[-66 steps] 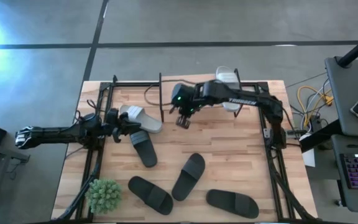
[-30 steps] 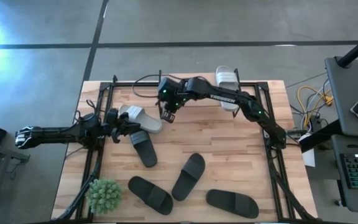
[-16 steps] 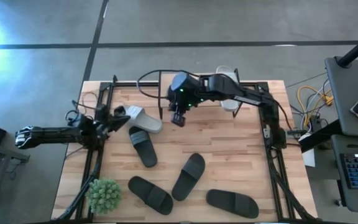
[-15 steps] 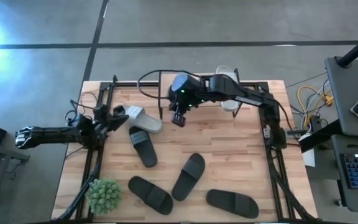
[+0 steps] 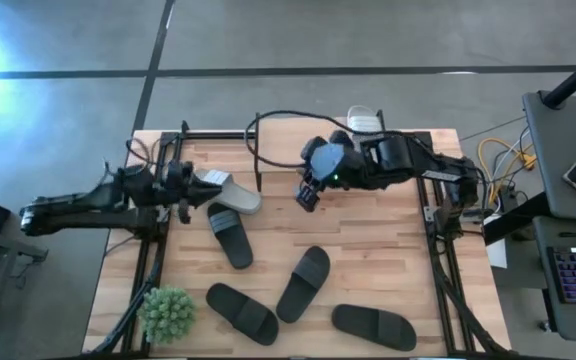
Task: Pick and place slides into the shelf
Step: Put the gray slide on the shelf
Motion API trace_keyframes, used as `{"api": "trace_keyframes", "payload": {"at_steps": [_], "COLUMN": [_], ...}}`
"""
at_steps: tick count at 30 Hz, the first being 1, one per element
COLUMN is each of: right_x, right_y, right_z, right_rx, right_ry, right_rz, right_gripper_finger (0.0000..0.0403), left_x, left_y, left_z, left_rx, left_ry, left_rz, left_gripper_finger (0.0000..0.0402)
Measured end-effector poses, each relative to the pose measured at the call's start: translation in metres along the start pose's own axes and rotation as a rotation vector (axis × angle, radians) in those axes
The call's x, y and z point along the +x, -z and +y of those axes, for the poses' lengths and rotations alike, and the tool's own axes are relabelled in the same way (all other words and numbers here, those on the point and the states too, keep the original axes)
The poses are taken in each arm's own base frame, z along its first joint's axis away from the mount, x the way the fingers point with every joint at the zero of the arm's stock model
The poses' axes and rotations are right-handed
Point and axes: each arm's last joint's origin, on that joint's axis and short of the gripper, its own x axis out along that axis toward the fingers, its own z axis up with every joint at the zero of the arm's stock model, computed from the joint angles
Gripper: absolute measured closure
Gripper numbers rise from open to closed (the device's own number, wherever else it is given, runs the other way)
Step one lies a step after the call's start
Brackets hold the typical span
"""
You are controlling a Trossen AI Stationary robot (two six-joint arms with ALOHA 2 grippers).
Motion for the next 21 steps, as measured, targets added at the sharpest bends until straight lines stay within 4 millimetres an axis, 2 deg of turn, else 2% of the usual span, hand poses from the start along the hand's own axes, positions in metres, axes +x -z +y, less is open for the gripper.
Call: {"api": "trace_keyframes", "payload": {"at_steps": [6,10,14,19,21], "right_x": [0.004,0.003,-0.001,-0.016,-0.021], "right_y": [0.02,0.026,0.025,0.022,0.022], "right_z": [0.003,0.0,-0.002,-0.011,-0.014], "right_rx": [0.081,0.169,0.243,0.317,0.322], "right_ry": [0.143,0.195,0.21,0.199,0.192], "right_rz": [0.115,0.146,0.124,0.085,0.078], "right_gripper_finger": [0.024,0.0201,0.0188,0.0187,0.0187], "left_x": [-0.002,0.013,0.036,0.07,0.079], "left_y": [-0.033,-0.04,-0.033,-0.008,-0.005], "left_z": [-0.008,-0.009,-0.006,0.004,0.006], "left_rx": [0.074,0.112,0.109,0.174,0.204], "left_ry": [-0.33,-0.457,-0.585,-0.726,-0.772], "left_rz": [0.26,0.386,0.573,0.87,0.94], "left_gripper_finger": [0.029,0.0275,0.0275,0.0275,0.0275]}}
